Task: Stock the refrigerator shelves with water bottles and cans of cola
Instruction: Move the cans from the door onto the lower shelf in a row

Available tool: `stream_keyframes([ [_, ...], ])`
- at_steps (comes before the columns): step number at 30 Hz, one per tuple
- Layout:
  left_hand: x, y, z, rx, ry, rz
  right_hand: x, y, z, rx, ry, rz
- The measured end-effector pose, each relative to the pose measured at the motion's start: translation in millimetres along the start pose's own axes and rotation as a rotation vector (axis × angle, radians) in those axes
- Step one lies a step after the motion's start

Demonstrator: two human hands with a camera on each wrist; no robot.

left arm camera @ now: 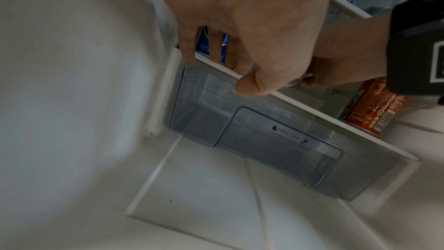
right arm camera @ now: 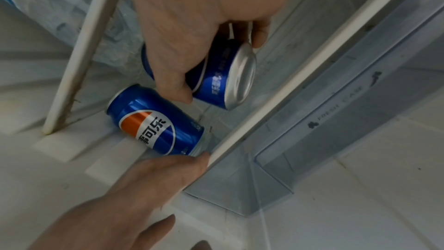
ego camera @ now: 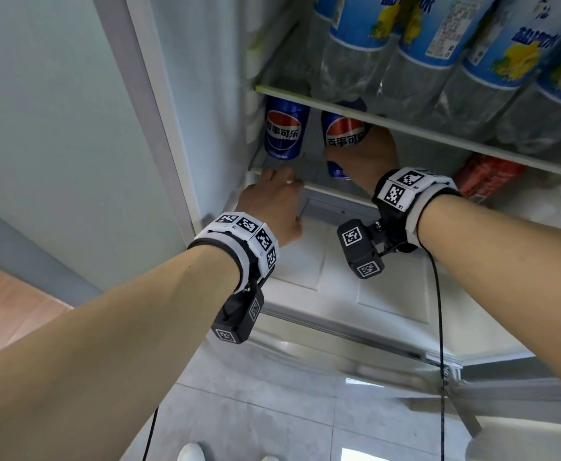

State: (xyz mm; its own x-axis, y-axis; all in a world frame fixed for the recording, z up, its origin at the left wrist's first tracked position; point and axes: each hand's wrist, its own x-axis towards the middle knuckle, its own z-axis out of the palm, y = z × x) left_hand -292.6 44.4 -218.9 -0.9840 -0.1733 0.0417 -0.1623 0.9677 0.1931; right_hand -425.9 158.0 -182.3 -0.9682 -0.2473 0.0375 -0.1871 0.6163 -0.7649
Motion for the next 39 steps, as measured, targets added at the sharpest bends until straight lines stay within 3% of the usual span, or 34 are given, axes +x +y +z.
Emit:
stream_keyframes([
  [8,1,0,1,-0.02,-0.011,-0.008,0,13,10,0.146,0.051,-0.123],
  [12,0,0,3,-0.022,-0.002,-0.008,-1,18,8,0.178,-0.026,-0.174],
  [20,0,-1,4,-0.017,0.013,0.002,8,28,7,0.011,-0.04,-0.187],
  [39,-2,1,5,0.032,0.006,0.009,8,22,14,0.014,-0.018,-0.218],
])
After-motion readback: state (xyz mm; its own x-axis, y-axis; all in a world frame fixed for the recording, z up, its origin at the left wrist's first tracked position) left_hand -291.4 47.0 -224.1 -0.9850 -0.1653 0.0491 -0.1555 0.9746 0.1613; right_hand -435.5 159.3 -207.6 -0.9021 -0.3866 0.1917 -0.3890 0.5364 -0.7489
